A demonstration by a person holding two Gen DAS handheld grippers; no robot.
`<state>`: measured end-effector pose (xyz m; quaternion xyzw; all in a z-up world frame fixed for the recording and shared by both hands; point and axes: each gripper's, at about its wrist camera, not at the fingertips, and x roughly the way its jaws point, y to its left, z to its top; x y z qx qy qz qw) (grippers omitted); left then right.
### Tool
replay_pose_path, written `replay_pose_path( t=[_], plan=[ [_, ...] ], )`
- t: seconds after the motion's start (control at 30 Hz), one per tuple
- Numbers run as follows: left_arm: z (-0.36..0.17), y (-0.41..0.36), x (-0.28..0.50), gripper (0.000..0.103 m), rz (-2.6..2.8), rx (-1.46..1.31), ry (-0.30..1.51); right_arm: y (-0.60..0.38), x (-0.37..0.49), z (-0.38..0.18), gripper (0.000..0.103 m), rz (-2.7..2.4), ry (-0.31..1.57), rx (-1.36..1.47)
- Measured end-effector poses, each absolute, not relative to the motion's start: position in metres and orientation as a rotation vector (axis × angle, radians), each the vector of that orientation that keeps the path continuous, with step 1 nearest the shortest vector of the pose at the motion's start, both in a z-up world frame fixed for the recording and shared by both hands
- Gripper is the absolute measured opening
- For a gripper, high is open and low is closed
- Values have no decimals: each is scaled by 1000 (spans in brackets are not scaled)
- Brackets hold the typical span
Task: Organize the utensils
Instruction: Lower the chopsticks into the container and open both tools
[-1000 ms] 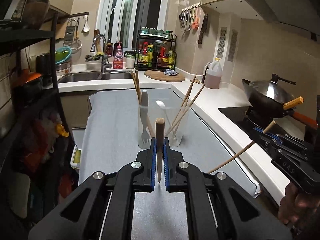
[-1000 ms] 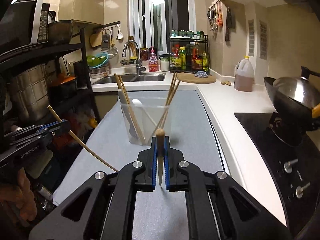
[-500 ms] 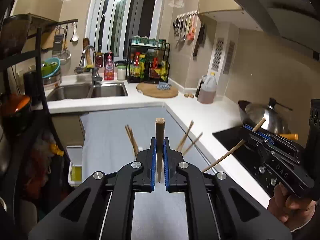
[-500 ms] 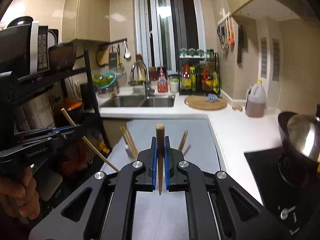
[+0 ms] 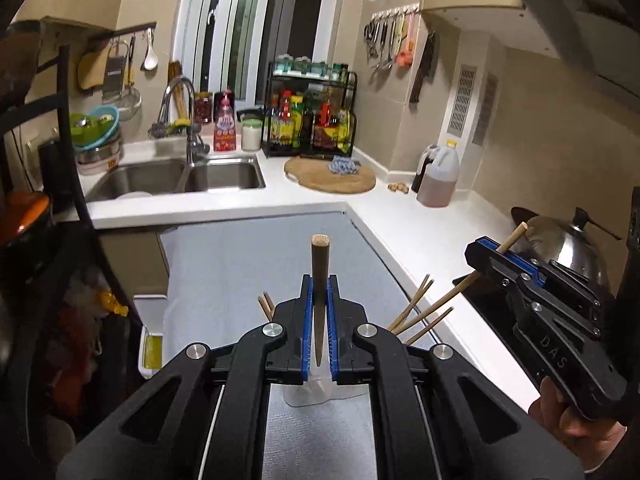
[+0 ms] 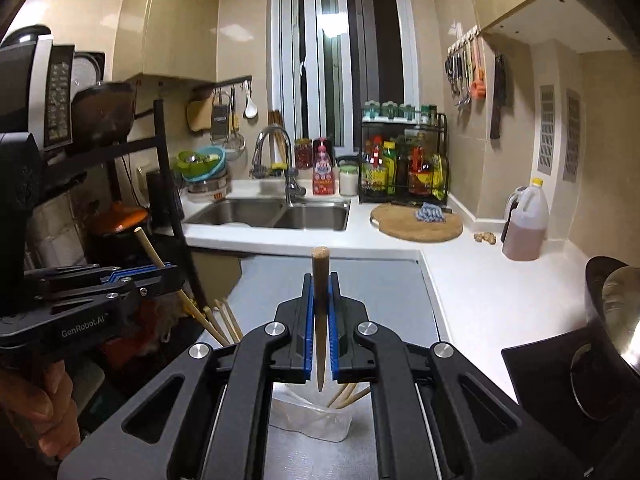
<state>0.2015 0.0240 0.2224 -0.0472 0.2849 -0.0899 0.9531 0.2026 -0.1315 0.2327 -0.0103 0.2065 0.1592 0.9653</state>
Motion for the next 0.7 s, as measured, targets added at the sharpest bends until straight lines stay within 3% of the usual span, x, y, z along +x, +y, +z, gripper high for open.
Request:
replay_pose_path(
  t=[0.33,0.47,0.7],
  plan=[
    [190,16,217,7,-178,-72,637,-126,220,188,7,311,506,-43],
    [194,14,212,18,-167,-73,624,-129,219,187,25,308,525,-45],
    [207,15,187,19,-165,-76,582,-139,194,195,33,292,492,-52]
  ],
)
